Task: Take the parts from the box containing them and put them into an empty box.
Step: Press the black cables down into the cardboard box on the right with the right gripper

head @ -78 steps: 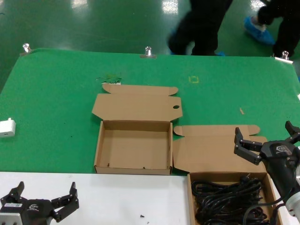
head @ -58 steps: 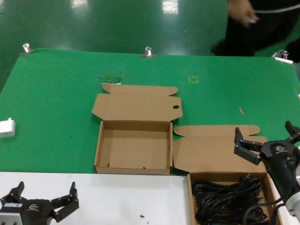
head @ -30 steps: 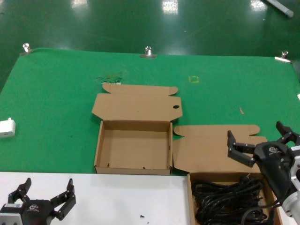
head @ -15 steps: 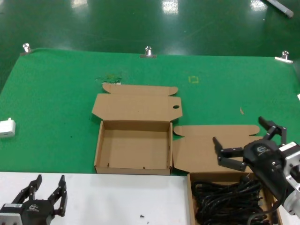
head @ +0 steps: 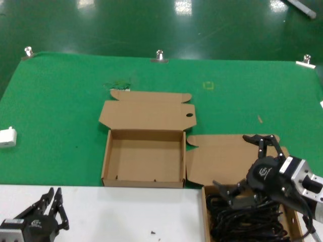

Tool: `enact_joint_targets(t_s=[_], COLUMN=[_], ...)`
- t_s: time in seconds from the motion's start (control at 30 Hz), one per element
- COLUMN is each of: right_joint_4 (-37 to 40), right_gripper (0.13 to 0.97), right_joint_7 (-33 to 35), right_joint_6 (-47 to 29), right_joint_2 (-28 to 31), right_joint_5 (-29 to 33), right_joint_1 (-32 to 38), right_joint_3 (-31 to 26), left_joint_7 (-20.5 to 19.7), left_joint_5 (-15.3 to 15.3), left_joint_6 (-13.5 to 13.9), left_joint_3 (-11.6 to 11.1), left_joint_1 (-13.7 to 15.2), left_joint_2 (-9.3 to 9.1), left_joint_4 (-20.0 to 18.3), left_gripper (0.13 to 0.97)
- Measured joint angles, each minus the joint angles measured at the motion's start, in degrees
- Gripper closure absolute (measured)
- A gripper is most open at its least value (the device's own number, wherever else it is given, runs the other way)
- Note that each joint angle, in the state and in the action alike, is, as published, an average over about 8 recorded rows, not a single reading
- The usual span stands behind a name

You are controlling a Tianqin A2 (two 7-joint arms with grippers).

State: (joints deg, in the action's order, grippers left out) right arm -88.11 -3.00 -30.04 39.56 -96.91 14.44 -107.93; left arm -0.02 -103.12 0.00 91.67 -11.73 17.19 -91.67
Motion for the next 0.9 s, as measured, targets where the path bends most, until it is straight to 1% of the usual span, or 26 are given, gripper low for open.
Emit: enact_joint_targets(t_s=[0.07,0.2,0.4,0.47,0.63,0.9], right_joint_4=[0.5,2.0,5.9,7.8,13.3,25.3], right_gripper=[0.129,0.129,0.129,0.129,0.129,0.129], right_joint_7=[0.7,2.9,7.9,9.7,14.4,24.0], right_joint_6=[-3.5,-11.4,-23.6,-27.3,-35.2,-44.0], right_joint_2=[1.5,4.0,5.8,5.8,4.9,2.0], right_joint_5=[0.5,1.0,1.2,1.5,3.3,9.6], right_joint_1=[2.0,6.2,13.5,16.2,22.8,33.2], right_joint_3=[-1.1,-3.3,-6.5,-7.7,-10.6,-16.0], left_joint_7=[0.0,0.0,0.0,0.0,0.0,0.0], left_joint_5=[0.0,0.0,0.0,0.0,0.0,0.0], left_joint_6=[0.0,0.0,0.0,0.0,0.0,0.0], left_joint_3=[0.0,0.0,0.0,0.0,0.0,0.0], left_joint_1=[0.0,0.0,0.0,0.0,0.0,0.0], left_joint_2=[0.0,0.0,0.0,0.0,0.0,0.0], left_joint_4=[0.0,0.0,0.0,0.0,0.0,0.0], left_gripper=[0.898,0.898,0.94,0.954,0.956,0.958])
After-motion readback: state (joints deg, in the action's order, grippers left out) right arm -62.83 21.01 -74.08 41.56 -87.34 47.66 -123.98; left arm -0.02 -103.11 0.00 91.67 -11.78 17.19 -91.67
